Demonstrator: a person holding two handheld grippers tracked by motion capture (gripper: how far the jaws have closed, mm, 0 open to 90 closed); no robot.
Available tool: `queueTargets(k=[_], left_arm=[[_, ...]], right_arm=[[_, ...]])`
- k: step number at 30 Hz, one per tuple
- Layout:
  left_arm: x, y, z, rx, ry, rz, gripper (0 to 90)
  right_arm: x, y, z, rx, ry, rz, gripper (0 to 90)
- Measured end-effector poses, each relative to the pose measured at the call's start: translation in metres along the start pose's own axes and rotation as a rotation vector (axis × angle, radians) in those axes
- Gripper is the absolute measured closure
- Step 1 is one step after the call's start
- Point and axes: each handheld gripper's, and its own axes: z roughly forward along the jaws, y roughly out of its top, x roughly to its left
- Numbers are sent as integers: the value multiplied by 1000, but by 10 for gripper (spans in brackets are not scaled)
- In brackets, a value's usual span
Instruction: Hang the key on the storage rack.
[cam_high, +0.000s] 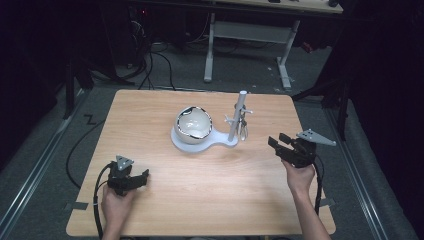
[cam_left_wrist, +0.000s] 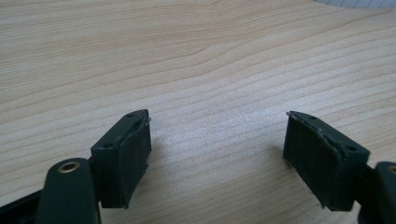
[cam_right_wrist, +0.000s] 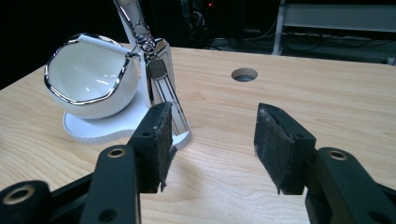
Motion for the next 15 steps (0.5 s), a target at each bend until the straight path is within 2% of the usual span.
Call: queueTargets(k=[15], left_arm=[[0,0,0,0,0,0,236]], right_arm=[[-7,-17,-7,6,-11,28,468]])
